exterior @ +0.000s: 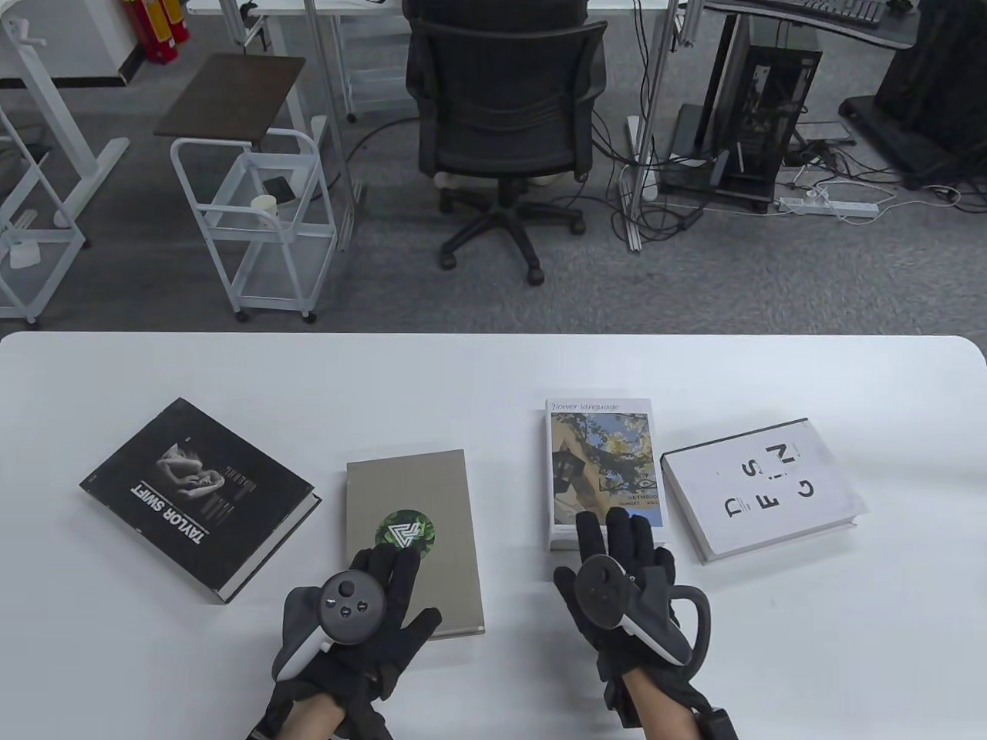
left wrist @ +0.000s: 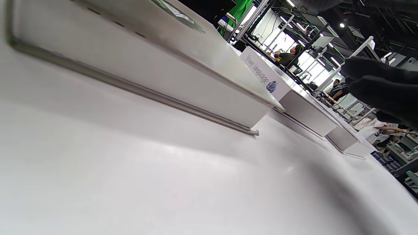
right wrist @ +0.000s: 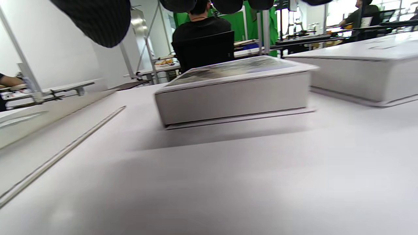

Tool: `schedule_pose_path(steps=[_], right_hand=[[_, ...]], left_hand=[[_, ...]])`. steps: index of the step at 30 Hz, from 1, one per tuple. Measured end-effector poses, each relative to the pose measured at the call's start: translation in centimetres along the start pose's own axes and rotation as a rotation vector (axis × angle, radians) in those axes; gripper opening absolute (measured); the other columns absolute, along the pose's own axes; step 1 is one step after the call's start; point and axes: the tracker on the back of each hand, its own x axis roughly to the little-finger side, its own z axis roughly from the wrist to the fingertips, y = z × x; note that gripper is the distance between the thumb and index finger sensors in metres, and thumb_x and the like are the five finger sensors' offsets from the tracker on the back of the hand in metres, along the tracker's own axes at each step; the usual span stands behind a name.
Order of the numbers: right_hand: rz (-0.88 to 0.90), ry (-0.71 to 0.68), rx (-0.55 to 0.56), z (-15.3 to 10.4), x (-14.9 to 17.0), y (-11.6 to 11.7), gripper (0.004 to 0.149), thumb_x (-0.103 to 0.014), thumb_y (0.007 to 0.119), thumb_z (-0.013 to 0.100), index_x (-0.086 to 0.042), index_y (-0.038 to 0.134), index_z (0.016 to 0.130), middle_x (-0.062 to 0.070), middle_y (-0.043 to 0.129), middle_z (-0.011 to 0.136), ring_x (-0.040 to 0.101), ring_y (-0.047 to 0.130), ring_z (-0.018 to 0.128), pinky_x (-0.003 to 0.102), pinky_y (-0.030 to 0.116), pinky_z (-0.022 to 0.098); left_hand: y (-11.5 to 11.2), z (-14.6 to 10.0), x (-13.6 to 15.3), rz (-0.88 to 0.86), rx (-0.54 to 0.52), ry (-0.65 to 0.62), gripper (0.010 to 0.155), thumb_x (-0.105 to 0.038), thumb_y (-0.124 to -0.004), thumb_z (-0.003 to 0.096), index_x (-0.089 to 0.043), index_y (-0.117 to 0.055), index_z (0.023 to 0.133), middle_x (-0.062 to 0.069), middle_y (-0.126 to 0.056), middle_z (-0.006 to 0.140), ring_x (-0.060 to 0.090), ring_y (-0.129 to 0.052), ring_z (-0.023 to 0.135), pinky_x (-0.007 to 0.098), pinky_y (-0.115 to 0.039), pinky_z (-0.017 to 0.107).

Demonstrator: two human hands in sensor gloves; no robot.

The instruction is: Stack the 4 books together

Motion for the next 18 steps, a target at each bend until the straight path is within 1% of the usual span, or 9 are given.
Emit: schedule_pose_path(steps=[3,6,8,11,12,18], right_hand=[[-0.044,0.041,-0.036,0.6,1.8,-0.1,0.073,-0.058,0.061,0.064,-0.023,0.028,0.118,0.016,0.028,0.121,0.044,0.027,0.111,0.070,0.041,0.078],[-0.099,0.059,-0.103,1.1,2.2,0.6,0.073,-0.060,0.060,0.063,-0.026,0.026,0.118,0.011,0.025,0.122,0.038,0.018,0.111,0.070,0.032,0.080],[-0.128,0.067,-0.159,1.6,2.0,1.3,0.074,-0.061,0.059,0.063,-0.028,0.022,0.118,0.010,0.021,0.122,0.035,0.012,0.111,0.069,0.027,0.081],[-0.152,0.052,-0.183,2.3,1.4,2.0,0.075,-0.061,0.059,0.063,-0.029,0.018,0.117,0.008,0.018,0.122,0.033,0.010,0.110,0.068,0.025,0.081],[-0.156,0.046,-0.207,2.7,1.0,2.3,0.075,-0.062,0.058,0.063,-0.029,0.017,0.117,0.008,0.017,0.122,0.033,0.009,0.110,0.068,0.024,0.081],[-0.117,0.058,-0.256,3.6,-0.2,3.2,0.076,-0.062,0.058,0.064,-0.030,0.014,0.116,0.007,0.015,0.122,0.032,0.007,0.110,0.067,0.022,0.081]], left_hand=[[-0.1,0.1,-0.1,-0.001,0.011,-0.005,0.079,-0.060,-0.056,0.0495,-0.031,-0.012,0.109,0.002,0.001,0.110,0.033,0.000,0.105,0.061,-0.016,0.074],[-0.3,0.2,-0.1,0.000,0.025,-0.005,0.079,-0.060,-0.056,0.0495,-0.031,-0.012,0.109,0.002,0.002,0.110,0.033,0.000,0.105,0.061,-0.016,0.075],[-0.3,0.2,-0.2,-0.001,0.030,-0.005,0.079,-0.060,-0.056,0.0495,-0.031,-0.012,0.109,0.002,0.002,0.110,0.033,0.000,0.105,0.061,-0.016,0.074],[-0.2,0.0,-0.1,-0.007,0.027,-0.005,0.079,-0.060,-0.056,0.0495,-0.031,-0.013,0.109,0.002,0.001,0.110,0.034,-0.001,0.105,0.061,-0.016,0.074],[-0.1,0.0,-0.1,-0.011,0.027,-0.004,0.079,-0.060,-0.056,0.0494,-0.031,-0.013,0.109,0.002,0.001,0.110,0.034,-0.001,0.105,0.061,-0.016,0.074],[0.0,-0.1,0.0,-0.025,0.024,0.001,0.079,-0.060,-0.056,0.0495,-0.029,-0.013,0.109,0.002,0.000,0.110,0.034,-0.001,0.105,0.061,-0.016,0.075]])
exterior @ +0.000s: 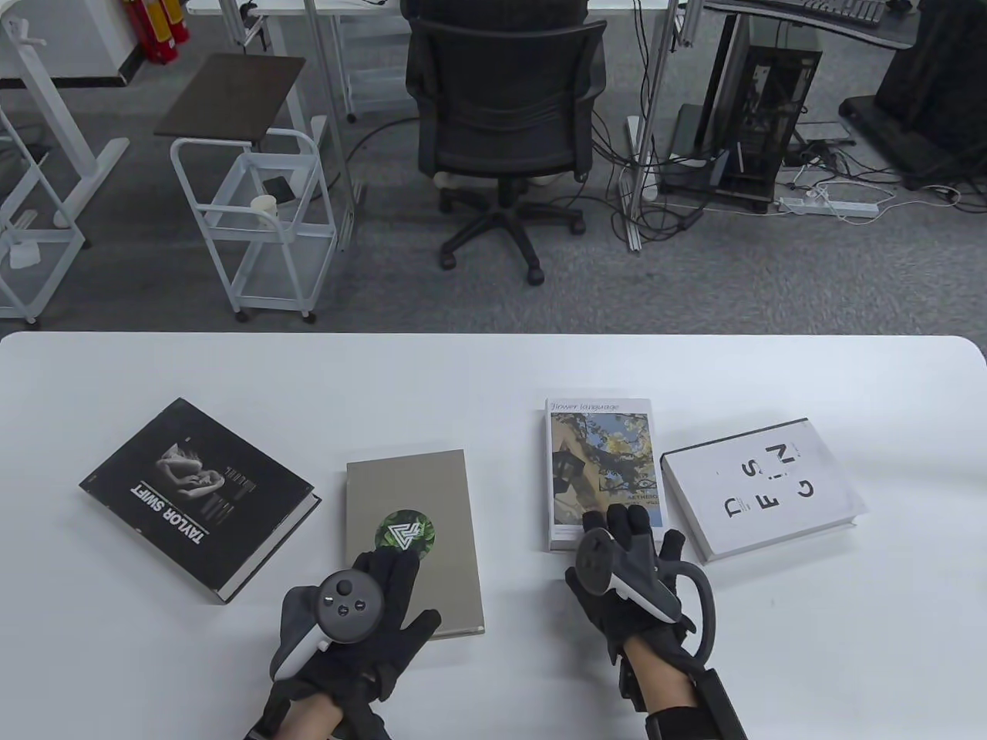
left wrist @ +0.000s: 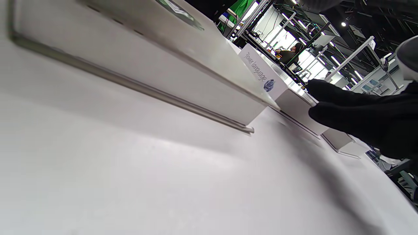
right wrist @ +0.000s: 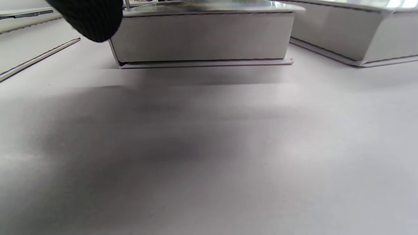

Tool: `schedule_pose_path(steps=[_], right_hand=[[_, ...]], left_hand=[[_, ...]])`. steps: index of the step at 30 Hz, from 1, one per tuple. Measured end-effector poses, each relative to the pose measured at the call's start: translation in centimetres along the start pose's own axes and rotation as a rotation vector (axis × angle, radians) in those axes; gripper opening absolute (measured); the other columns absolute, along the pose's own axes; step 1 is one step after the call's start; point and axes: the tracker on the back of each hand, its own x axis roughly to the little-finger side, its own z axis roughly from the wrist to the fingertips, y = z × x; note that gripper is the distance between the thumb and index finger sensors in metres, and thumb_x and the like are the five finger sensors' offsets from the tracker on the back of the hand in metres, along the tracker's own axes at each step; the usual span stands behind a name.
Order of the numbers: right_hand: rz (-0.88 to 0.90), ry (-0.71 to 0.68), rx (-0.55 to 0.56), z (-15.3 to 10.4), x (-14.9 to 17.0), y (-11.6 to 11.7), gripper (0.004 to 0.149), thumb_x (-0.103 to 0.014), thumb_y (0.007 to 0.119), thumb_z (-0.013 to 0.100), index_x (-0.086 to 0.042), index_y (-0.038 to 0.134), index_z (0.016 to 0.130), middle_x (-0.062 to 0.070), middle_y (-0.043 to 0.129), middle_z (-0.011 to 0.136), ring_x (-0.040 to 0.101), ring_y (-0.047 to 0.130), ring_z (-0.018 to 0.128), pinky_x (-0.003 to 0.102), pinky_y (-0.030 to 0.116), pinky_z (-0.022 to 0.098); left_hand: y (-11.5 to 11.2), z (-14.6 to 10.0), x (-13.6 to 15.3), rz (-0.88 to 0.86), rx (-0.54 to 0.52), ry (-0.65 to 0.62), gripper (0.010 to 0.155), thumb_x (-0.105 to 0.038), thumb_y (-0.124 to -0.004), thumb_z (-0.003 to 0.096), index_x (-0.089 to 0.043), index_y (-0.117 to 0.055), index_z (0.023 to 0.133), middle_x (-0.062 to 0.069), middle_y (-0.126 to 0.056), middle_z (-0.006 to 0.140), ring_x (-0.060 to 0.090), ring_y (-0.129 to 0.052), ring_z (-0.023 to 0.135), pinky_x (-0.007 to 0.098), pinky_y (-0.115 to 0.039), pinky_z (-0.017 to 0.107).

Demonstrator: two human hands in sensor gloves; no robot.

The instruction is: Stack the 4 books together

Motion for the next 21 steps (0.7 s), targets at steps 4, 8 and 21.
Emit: schedule_pose_path(steps=[4,8,21], right_hand=[[0.010,-0.009,-0.016,0.3,-0.3,0.4,0.075,-0.061,0.058,0.064,-0.029,0.016,0.117,0.007,0.016,0.121,0.032,0.009,0.110,0.067,0.023,0.081],[0.007,-0.021,-0.004,0.1,-0.5,0.2,0.074,-0.060,0.059,0.064,-0.027,0.021,0.117,0.009,0.022,0.122,0.035,0.016,0.111,0.068,0.028,0.080],[-0.095,-0.134,0.000,-2.5,-1.8,-0.7,0.069,-0.057,0.061,0.063,-0.019,0.039,0.117,0.018,0.045,0.117,0.046,0.048,0.105,0.060,0.060,0.073]], left_hand=[[0.0,0.0,0.0,0.001,0.005,0.000,0.079,-0.060,-0.056,0.0496,-0.029,-0.013,0.109,0.003,0.000,0.110,0.034,-0.002,0.105,0.061,-0.016,0.075],[-0.1,0.1,-0.1,0.005,0.012,-0.003,0.080,-0.060,-0.056,0.0496,-0.029,-0.013,0.109,0.003,0.000,0.111,0.034,-0.002,0.105,0.061,-0.016,0.074],[-0.3,0.2,-0.4,0.024,0.023,-0.011,0.080,-0.060,-0.056,0.0496,-0.028,-0.014,0.109,0.003,-0.001,0.111,0.034,-0.002,0.105,0.061,-0.016,0.075]])
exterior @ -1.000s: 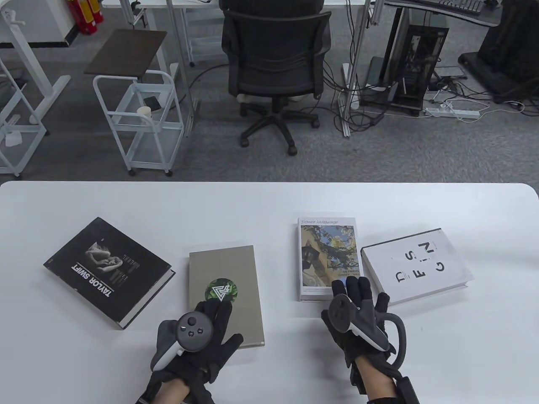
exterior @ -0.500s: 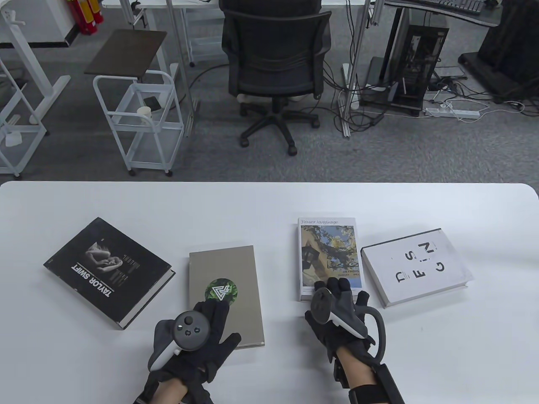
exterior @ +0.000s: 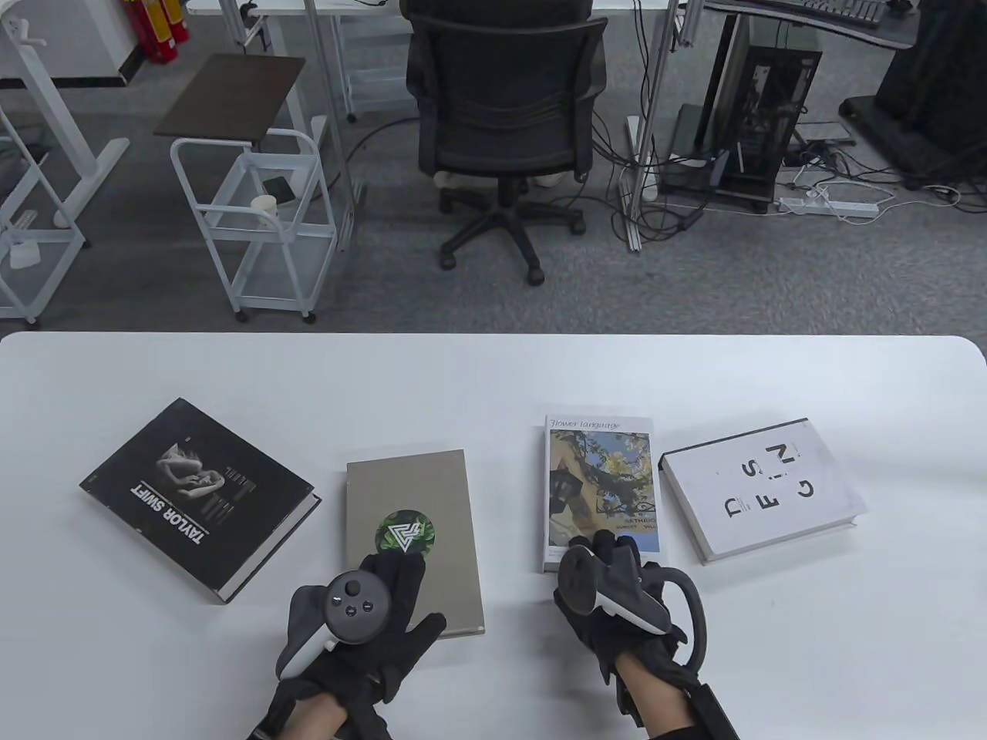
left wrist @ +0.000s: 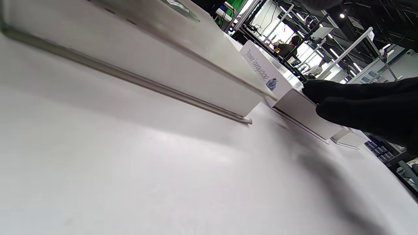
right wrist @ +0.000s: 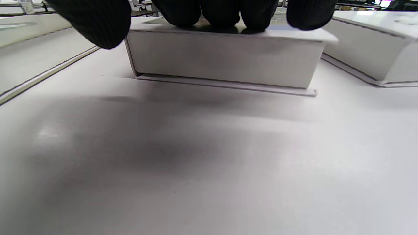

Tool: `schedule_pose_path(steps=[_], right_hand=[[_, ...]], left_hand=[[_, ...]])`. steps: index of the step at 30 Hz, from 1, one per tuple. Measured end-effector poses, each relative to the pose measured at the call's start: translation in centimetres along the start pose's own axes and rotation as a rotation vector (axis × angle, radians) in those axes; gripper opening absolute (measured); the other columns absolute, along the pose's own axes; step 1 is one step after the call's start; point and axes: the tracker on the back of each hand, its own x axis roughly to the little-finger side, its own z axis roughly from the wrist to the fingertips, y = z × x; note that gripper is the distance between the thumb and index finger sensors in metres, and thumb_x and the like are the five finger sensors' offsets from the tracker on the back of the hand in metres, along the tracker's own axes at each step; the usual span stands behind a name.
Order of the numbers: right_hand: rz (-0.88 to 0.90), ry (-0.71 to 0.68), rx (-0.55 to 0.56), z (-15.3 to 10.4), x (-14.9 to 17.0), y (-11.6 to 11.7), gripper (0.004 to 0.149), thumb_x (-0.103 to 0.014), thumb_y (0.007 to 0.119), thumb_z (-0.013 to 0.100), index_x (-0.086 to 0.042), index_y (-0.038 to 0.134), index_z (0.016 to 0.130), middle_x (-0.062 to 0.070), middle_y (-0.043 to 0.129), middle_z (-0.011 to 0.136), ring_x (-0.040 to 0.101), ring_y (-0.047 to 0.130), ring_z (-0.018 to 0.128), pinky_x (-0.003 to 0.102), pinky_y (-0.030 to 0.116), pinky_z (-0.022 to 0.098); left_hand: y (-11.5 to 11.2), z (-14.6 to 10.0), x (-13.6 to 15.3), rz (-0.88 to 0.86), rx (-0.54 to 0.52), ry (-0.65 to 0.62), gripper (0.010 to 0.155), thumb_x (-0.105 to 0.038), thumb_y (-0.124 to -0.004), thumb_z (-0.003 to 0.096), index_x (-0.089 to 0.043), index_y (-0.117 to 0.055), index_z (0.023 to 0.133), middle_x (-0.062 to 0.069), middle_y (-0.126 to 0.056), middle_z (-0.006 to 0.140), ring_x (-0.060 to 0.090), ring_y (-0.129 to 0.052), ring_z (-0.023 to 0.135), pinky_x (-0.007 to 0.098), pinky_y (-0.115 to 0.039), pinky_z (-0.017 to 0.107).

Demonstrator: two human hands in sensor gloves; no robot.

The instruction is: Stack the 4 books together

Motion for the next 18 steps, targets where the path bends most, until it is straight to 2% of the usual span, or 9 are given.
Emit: schedule_pose_path(steps=[9,18], right_hand=[[-0.015,-0.071,0.008,-2.2,-0.9,-0.9,0.061,-0.055,0.062,0.063,-0.017,0.059,0.110,0.018,0.066,0.107,0.046,0.069,0.094,0.053,0.070,0.067],[-0.004,-0.129,0.010,-4.3,-1.6,-1.1,0.056,-0.054,0.062,0.063,-0.015,0.073,0.102,0.017,0.079,0.098,0.043,0.081,0.085,0.052,0.076,0.062]], left_hand=[[-0.1,0.0,-0.1,-0.001,0.002,-0.010,0.079,-0.060,-0.056,0.0496,-0.028,-0.014,0.109,0.003,-0.001,0.111,0.034,-0.002,0.105,0.061,-0.016,0.075],[-0.4,-0.1,-0.4,0.007,0.011,-0.019,0.080,-0.060,-0.056,0.0497,-0.028,-0.014,0.109,0.003,-0.001,0.111,0.034,-0.002,0.105,0.061,-0.016,0.075]])
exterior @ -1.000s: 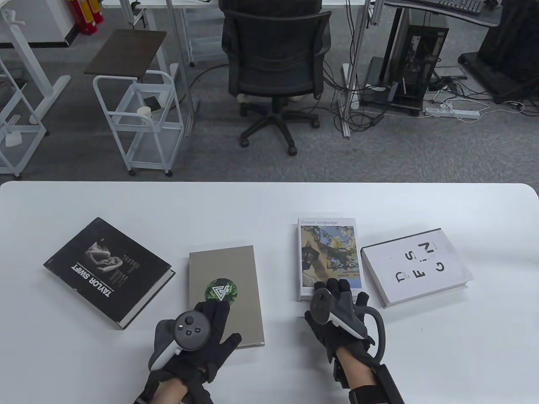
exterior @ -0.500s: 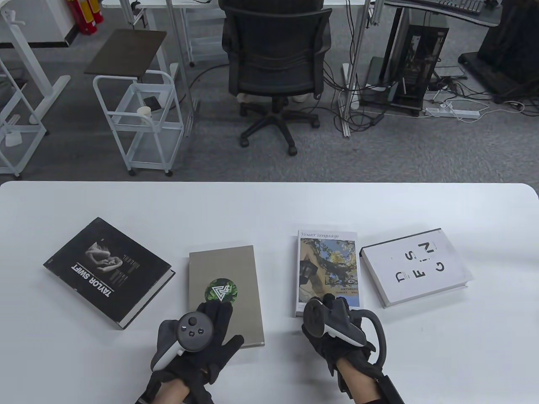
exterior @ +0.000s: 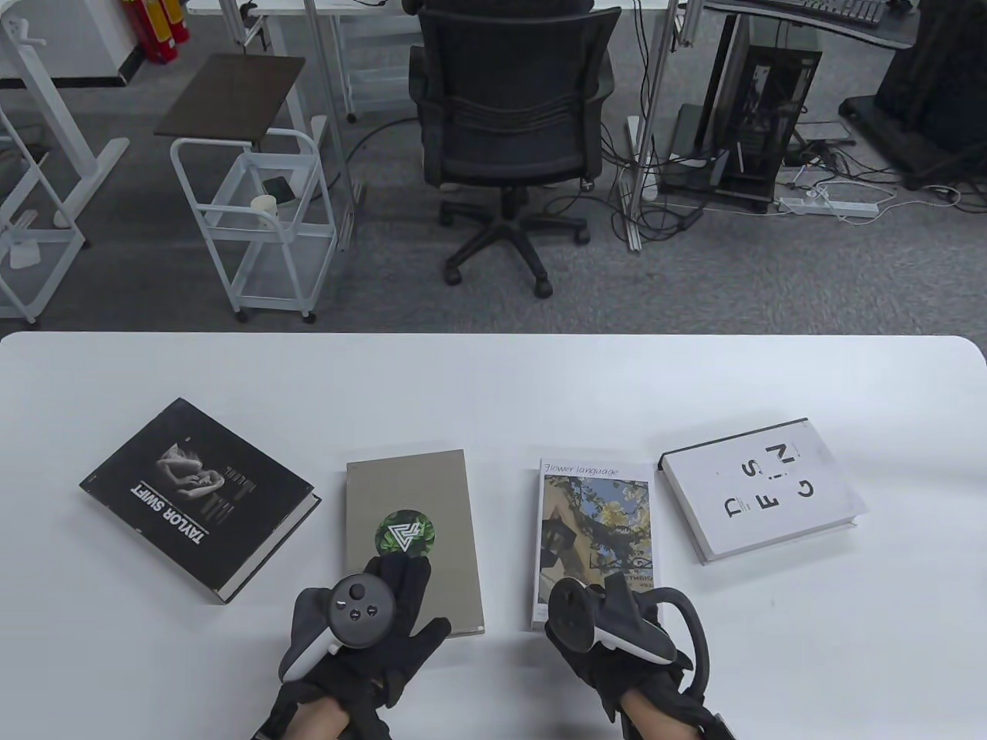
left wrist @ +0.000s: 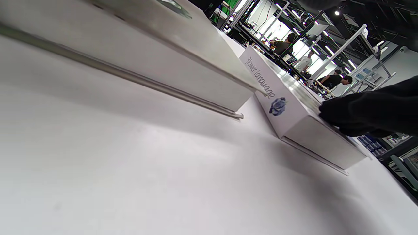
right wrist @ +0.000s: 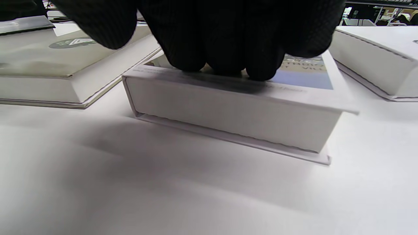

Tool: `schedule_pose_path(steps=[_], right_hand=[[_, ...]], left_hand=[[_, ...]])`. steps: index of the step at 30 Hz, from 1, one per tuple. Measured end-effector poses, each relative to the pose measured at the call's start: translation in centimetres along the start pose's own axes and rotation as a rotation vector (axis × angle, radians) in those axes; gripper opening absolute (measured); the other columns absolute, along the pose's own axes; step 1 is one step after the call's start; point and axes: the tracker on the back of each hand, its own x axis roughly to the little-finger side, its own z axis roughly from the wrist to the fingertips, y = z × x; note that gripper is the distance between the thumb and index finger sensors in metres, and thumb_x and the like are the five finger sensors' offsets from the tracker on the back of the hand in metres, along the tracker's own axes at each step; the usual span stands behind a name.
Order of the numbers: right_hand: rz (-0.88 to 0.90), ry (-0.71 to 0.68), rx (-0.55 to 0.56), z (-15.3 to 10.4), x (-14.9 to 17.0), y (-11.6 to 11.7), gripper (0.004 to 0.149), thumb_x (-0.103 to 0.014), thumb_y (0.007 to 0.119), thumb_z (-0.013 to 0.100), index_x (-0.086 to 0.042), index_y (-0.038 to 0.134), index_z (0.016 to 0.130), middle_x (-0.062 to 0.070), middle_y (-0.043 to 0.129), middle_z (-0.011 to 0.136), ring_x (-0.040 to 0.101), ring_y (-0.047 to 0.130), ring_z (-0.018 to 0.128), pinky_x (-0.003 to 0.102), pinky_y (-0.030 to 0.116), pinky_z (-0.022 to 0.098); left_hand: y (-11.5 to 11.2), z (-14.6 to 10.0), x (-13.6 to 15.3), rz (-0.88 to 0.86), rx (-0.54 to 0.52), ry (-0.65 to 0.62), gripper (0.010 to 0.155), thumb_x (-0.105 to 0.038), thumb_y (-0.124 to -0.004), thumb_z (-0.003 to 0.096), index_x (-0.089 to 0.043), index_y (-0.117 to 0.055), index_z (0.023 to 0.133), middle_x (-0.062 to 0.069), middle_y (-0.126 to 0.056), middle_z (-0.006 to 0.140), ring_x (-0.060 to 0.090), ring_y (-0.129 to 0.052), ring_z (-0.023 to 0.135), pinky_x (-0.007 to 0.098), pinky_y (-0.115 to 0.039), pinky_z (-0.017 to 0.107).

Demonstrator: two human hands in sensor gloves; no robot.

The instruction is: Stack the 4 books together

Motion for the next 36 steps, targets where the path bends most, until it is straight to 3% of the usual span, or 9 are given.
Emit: schedule_pose_path(steps=[11,26,28,30,33,36], right_hand=[[0.067,-0.032,-0.037,-1.3,-0.3,-0.3,0.056,-0.054,0.062,0.063,-0.013,0.084,0.093,0.015,0.090,0.086,0.040,0.091,0.075,0.050,0.081,0.056],[0.174,-0.054,-0.091,-1.6,0.7,-0.3,0.054,-0.054,0.061,0.063,-0.014,0.086,0.090,0.013,0.092,0.083,0.038,0.093,0.073,0.049,0.082,0.055],[0.252,0.003,-0.059,-2.0,1.7,-0.5,0.054,-0.055,0.060,0.064,-0.016,0.083,0.093,0.012,0.092,0.086,0.038,0.091,0.076,0.049,0.081,0.057],[0.348,0.090,0.060,-2.7,2.7,-0.6,0.054,-0.054,0.061,0.064,-0.015,0.082,0.094,0.014,0.093,0.086,0.040,0.091,0.073,0.049,0.081,0.055],[0.389,0.209,0.176,-3.4,4.5,-0.7,0.056,-0.055,0.061,0.064,-0.013,0.077,0.099,0.016,0.093,0.086,0.038,0.094,0.066,0.046,0.082,0.050],[0.349,0.310,0.158,-3.7,5.5,-0.5,0.068,-0.057,0.061,0.065,-0.009,0.054,0.113,0.021,0.083,0.093,0.040,0.087,0.070,0.046,0.078,0.052]], left_hand=[[-0.6,0.0,-0.7,0.017,0.019,-0.020,0.080,-0.060,-0.056,0.0497,-0.027,-0.015,0.110,0.004,-0.002,0.111,0.035,-0.003,0.105,0.061,-0.017,0.074],[-0.7,0.1,-1.0,0.022,0.017,-0.025,0.079,-0.060,-0.056,0.0498,-0.027,-0.016,0.110,0.005,-0.005,0.112,0.036,-0.004,0.105,0.061,-0.015,0.074],[-0.6,0.0,-1.4,0.007,0.003,-0.048,0.079,-0.060,-0.055,0.0500,-0.026,-0.016,0.110,0.006,-0.006,0.112,0.036,-0.005,0.104,0.061,-0.015,0.074],[-0.5,-0.2,-2.1,-0.025,-0.008,-0.080,0.079,-0.060,-0.055,0.0503,-0.024,-0.018,0.110,0.008,-0.009,0.112,0.038,-0.008,0.104,0.061,-0.018,0.074],[-0.8,-0.7,-4.8,-0.344,0.087,-0.192,0.080,-0.060,-0.054,0.0512,-0.022,-0.018,0.111,0.009,-0.014,0.112,0.039,-0.016,0.104,0.060,-0.023,0.074],[-1.1,-0.7,-6.8,-0.369,0.068,-0.175,0.079,-0.060,-0.055,0.0510,-0.015,-0.030,0.111,0.015,-0.045,0.108,0.041,-0.051,0.098,0.060,-0.047,0.072]])
